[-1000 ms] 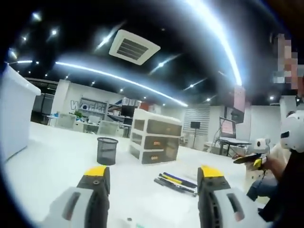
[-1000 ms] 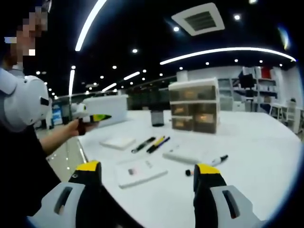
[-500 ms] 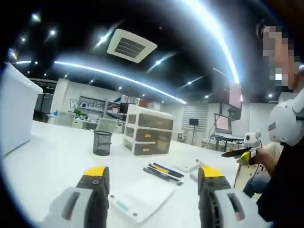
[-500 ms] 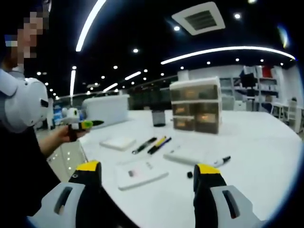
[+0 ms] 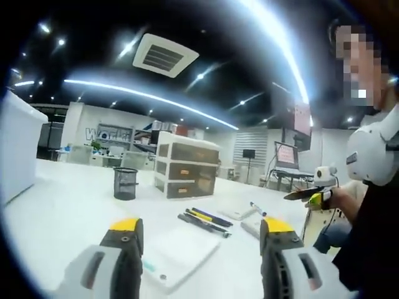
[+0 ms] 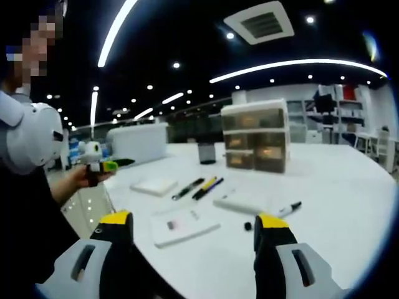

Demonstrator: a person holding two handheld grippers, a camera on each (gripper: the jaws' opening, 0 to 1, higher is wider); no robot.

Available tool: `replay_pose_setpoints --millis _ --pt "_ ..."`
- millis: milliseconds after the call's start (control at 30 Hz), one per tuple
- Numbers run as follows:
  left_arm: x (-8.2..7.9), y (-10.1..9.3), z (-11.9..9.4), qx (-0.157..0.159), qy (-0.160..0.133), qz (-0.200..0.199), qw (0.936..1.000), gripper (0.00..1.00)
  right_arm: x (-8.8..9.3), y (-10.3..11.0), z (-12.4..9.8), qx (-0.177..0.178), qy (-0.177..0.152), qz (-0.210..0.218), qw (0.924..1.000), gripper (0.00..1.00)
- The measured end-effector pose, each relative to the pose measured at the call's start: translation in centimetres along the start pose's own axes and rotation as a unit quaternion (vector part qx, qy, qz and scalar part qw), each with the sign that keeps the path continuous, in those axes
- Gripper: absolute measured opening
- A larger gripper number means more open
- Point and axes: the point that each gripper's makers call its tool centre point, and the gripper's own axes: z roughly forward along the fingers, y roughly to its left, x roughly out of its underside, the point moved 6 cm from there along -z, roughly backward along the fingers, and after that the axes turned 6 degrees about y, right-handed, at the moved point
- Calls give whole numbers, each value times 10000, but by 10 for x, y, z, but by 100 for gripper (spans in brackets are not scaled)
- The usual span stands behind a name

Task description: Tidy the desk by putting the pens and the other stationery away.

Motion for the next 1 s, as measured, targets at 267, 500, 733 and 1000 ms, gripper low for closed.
replay_pose_setpoints --millis 267,500,733,1000 --pt "-2 -7 4 118 90 -39 9999 76 2 0 -2 19 11 18 10000 75" --pt "-8 -15 10 285 155 -46 9995 76 2 0 -3 38 18 3 10000 75" --pt "-12 -22 17 410 196 18 9990 76 1 -1 -7 83 13 -10 10000 75" --pt "-16 -27 24 526 302 149 9980 76 1 -3 -9 120 -6 -7 9999 75"
